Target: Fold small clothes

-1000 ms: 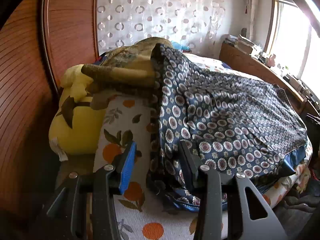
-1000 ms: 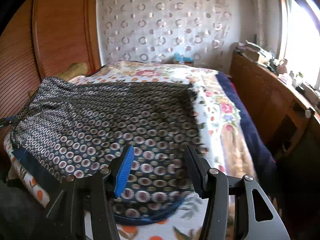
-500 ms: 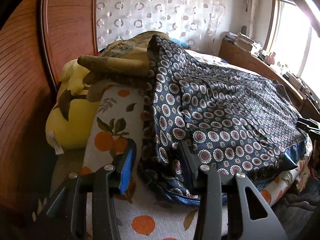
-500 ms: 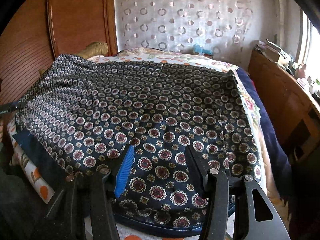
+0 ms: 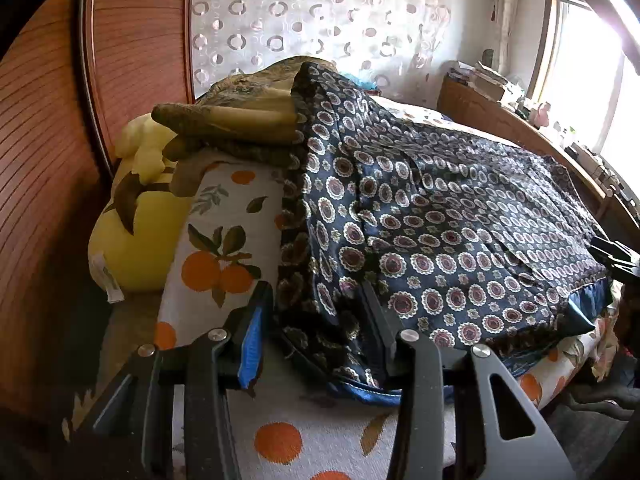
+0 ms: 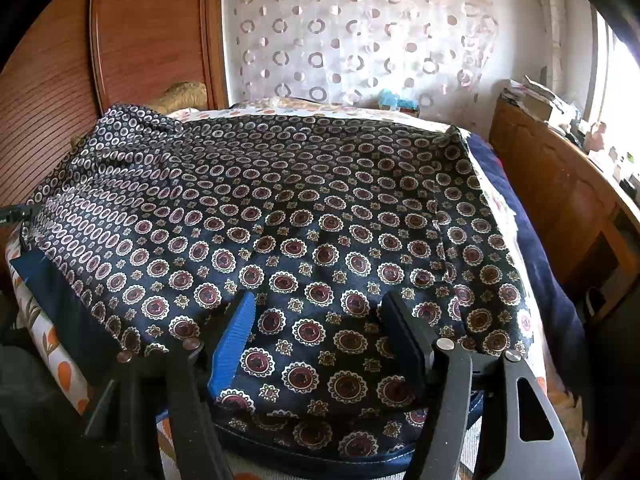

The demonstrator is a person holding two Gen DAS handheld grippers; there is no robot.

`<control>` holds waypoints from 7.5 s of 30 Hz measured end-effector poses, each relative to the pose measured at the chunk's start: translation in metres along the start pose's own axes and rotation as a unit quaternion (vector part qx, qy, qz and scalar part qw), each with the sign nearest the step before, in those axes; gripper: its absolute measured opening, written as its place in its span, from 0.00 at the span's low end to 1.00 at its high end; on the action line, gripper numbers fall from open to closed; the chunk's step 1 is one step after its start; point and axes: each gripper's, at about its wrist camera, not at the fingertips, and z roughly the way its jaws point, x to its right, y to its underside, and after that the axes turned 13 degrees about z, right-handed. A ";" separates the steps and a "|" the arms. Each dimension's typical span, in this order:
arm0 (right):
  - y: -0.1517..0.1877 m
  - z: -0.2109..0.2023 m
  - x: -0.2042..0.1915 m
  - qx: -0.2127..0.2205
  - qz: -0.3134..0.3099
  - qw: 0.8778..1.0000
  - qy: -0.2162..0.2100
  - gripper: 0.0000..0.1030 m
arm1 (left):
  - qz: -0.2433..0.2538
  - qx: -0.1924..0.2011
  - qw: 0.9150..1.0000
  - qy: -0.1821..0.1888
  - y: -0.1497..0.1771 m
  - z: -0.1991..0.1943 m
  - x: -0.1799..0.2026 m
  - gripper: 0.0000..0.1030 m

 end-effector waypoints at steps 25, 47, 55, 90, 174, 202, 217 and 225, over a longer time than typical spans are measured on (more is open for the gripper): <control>-0.001 -0.004 0.002 -0.003 0.009 1.000 0.001 0.66 | 0.075 0.155 0.979 0.106 -0.112 -0.049 0.073 0.05; -0.004 -0.054 0.037 0.037 0.045 0.998 0.007 0.66 | 0.202 0.146 0.945 0.213 -0.203 -0.025 0.232 0.41; -0.015 -0.043 0.025 0.042 0.036 0.998 -0.011 0.66 | 0.201 0.129 0.955 0.177 -0.180 -0.011 0.227 0.68; -0.064 -0.007 0.006 0.025 -0.003 0.994 -0.102 0.04 | 0.111 0.102 0.980 0.129 -0.116 0.010 0.160 0.72; -0.076 0.054 -0.074 -0.076 -0.117 0.987 -0.083 0.34 | 0.155 0.004 0.979 0.129 -0.100 0.060 0.205 0.72; -0.170 0.082 0.010 -0.045 0.017 0.997 0.058 0.15 | 0.142 -0.017 0.981 0.133 -0.098 0.068 0.202 0.72; -0.163 0.090 0.018 -0.027 0.036 0.997 0.068 0.49 | 0.147 -0.016 0.981 0.129 -0.098 0.068 0.203 0.72; -0.168 0.115 0.038 -0.062 0.050 0.996 0.043 0.17 | 0.149 -0.015 0.981 0.127 -0.098 0.068 0.204 0.72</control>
